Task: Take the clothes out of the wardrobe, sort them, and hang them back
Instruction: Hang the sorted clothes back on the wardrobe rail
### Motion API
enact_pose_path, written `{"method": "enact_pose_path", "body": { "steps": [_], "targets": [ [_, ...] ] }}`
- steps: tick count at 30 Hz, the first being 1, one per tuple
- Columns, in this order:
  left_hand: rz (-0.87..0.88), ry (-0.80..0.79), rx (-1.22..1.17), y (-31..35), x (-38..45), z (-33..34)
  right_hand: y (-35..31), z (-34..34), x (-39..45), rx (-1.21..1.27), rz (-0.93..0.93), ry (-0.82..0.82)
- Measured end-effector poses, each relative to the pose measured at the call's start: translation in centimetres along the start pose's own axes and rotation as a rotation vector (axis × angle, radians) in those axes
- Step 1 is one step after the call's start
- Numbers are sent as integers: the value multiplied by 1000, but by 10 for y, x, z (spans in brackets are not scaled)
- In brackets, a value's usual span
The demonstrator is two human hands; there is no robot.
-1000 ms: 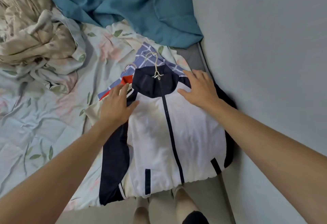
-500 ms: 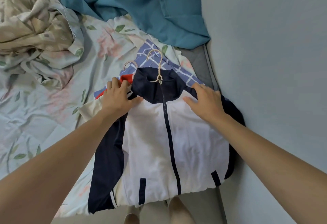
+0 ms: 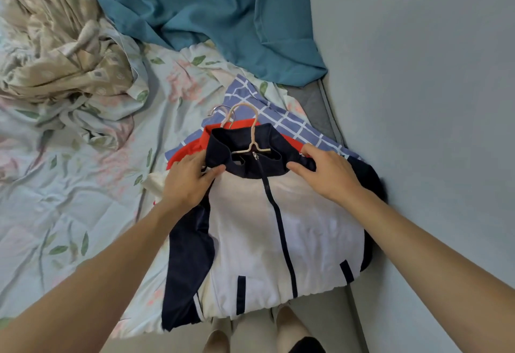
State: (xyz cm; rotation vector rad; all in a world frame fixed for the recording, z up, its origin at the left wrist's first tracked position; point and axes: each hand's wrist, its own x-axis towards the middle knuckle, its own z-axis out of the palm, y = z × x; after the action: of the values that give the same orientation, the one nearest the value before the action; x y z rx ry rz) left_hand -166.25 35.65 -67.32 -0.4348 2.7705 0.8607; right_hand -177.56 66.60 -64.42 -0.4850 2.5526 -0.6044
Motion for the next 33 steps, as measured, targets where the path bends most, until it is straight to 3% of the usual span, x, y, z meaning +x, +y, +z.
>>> {"method": "enact_pose_path", "body": {
  "steps": [5,11,18,25,28,33],
  "targets": [
    [-22,62,-76,43,-68,-67,-47,-48,-50,86,23,43],
    [-130,77,-73,86,-181,-150,-110,-105,-133,164,-18,-103],
    [-298,297,-182,103,-339,-215,-203,-147,-204,53,-328,-326],
    [-377,600,-332,117,-471,-265,-324,-176,-237,14,-688,-702],
    [-407,733,-395,111,-521,-285,-379,-169,-268,89,-706,-839],
    [-485,918,-350,79,-599,-307,-458,-132,-334,167,-781,-865]
  ]
}}
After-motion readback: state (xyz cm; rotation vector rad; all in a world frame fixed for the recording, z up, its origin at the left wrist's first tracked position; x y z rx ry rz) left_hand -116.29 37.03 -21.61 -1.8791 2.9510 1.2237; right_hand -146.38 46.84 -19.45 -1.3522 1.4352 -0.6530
